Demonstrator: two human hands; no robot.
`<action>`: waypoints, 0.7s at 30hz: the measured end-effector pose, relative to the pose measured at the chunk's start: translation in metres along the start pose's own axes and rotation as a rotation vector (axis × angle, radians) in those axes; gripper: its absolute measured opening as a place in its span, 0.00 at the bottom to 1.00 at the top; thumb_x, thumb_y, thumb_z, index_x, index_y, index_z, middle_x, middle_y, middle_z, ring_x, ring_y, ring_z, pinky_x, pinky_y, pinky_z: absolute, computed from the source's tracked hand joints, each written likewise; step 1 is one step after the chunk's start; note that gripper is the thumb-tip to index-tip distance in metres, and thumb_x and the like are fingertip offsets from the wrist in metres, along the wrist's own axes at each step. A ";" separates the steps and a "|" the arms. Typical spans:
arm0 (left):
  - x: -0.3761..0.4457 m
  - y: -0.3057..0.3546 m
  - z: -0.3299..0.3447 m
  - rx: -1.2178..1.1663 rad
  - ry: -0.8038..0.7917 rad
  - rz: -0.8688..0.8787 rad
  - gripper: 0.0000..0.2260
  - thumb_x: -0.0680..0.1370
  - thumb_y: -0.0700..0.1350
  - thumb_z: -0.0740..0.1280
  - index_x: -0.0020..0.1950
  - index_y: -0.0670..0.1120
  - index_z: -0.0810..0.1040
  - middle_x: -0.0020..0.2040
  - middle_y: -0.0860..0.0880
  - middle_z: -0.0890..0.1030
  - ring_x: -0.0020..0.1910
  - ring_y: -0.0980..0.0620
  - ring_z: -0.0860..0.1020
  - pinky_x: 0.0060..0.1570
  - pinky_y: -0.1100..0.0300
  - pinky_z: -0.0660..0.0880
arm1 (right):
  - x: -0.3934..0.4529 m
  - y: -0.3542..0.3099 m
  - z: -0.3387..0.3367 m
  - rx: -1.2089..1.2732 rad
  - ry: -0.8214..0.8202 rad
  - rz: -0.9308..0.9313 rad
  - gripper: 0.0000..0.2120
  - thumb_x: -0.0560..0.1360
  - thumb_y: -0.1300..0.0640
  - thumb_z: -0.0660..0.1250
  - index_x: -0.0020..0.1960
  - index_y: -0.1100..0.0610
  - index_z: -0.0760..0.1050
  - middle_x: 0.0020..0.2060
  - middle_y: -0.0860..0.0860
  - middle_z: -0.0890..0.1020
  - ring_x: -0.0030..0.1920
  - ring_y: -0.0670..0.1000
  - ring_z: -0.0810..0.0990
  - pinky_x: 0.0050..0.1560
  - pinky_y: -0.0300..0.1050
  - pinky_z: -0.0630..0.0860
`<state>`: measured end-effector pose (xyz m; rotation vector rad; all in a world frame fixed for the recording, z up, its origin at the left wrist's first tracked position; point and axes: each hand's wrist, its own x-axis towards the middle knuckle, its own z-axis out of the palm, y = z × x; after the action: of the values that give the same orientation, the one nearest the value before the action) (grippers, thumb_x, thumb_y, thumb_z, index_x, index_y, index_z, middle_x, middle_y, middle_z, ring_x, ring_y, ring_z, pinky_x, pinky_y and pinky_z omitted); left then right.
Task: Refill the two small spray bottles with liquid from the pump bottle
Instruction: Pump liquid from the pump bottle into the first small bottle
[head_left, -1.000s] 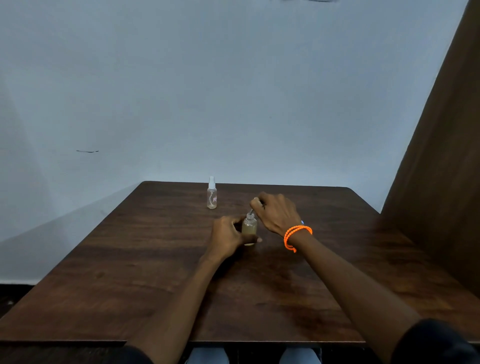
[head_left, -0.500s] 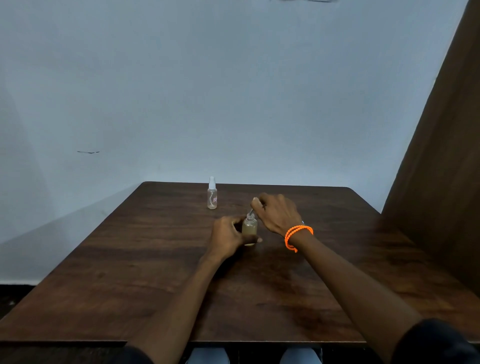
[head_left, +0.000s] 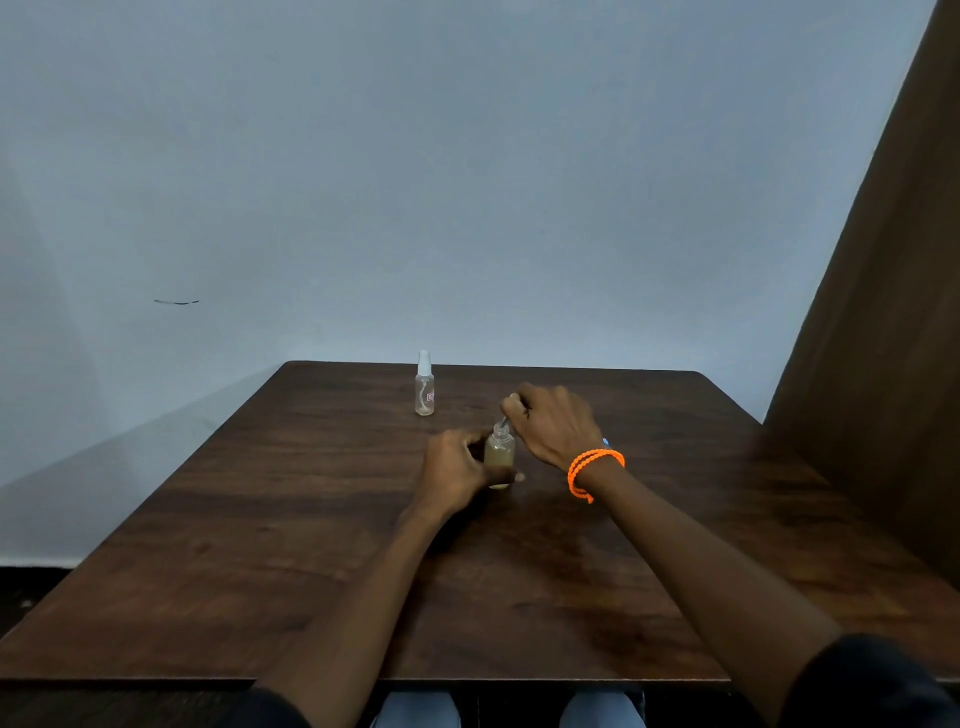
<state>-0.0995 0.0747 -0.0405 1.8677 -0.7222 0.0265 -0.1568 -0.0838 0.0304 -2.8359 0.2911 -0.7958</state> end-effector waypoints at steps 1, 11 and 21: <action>0.000 0.000 0.000 -0.001 0.000 -0.003 0.23 0.61 0.51 0.89 0.53 0.52 0.90 0.39 0.56 0.88 0.35 0.63 0.81 0.35 0.64 0.76 | 0.000 0.000 -0.001 0.001 0.000 0.000 0.15 0.80 0.46 0.56 0.41 0.52 0.74 0.37 0.57 0.83 0.41 0.64 0.79 0.37 0.48 0.66; -0.001 0.003 0.000 -0.004 0.000 0.003 0.21 0.61 0.50 0.89 0.51 0.54 0.90 0.39 0.58 0.88 0.36 0.65 0.82 0.36 0.66 0.76 | -0.002 -0.001 0.000 0.008 -0.013 0.011 0.17 0.80 0.44 0.55 0.39 0.52 0.71 0.33 0.54 0.78 0.38 0.62 0.76 0.36 0.48 0.64; -0.002 0.006 -0.002 -0.006 -0.006 0.004 0.18 0.62 0.48 0.89 0.49 0.53 0.89 0.36 0.59 0.86 0.34 0.68 0.80 0.34 0.70 0.72 | 0.001 0.000 0.001 0.012 -0.011 0.015 0.17 0.81 0.44 0.55 0.42 0.52 0.75 0.38 0.57 0.83 0.43 0.63 0.80 0.37 0.48 0.66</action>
<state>-0.1036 0.0757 -0.0359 1.8615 -0.7298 0.0214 -0.1559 -0.0838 0.0299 -2.8230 0.3041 -0.7764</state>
